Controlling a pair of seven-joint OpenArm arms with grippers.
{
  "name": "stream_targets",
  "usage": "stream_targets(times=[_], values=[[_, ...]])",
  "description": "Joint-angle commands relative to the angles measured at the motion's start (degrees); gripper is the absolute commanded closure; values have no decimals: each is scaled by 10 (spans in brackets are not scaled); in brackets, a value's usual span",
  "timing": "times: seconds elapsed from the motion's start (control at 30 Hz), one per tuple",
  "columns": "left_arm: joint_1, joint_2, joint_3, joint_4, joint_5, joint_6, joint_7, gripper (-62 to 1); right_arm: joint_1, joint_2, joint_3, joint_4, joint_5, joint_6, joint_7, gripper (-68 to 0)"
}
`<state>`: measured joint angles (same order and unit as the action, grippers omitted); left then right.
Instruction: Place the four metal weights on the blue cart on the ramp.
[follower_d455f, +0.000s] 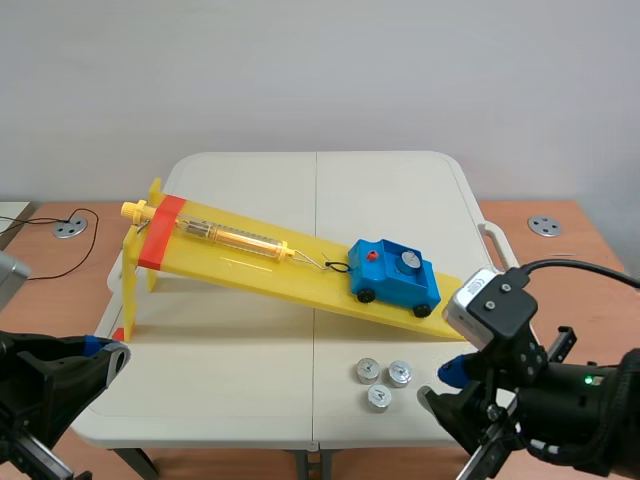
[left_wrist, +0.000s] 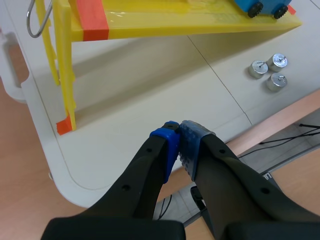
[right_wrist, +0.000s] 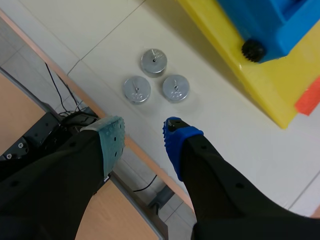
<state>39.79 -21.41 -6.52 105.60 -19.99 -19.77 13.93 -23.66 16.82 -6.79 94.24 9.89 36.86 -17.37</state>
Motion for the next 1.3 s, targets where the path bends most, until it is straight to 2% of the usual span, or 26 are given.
stream_targets(times=[0.0, 0.33, 0.4, 0.5, 0.73, 0.97, 1.27], values=[[-11, -2, -6, 42, -29, -17, -50, -29, 59, 2, 6, 7, 20, -5, 83, -207], [-11, -2, -6, 42, -29, -17, -50, -29, 120, -35, -52, -76, -35, -46, 109, -207], [-11, -2, -6, 42, -29, -17, -50, -29, 129, -42, -62, -88, -44, -46, 114, -207], [-11, -2, -6, 42, -29, -17, -50, -29, 139, -52, -75, -104, -56, -68, 115, -207], [-11, -2, -6, 42, -29, -17, -48, -29, 159, -66, -103, -143, -71, -93, 124, -207], [-11, -2, -6, 42, -29, -17, -48, -29, 162, -70, -117, -160, -74, -106, 126, -202], [-11, -2, -6, 42, -29, -17, -49, -29, 162, -68, -119, -188, -74, -137, 122, -81]])
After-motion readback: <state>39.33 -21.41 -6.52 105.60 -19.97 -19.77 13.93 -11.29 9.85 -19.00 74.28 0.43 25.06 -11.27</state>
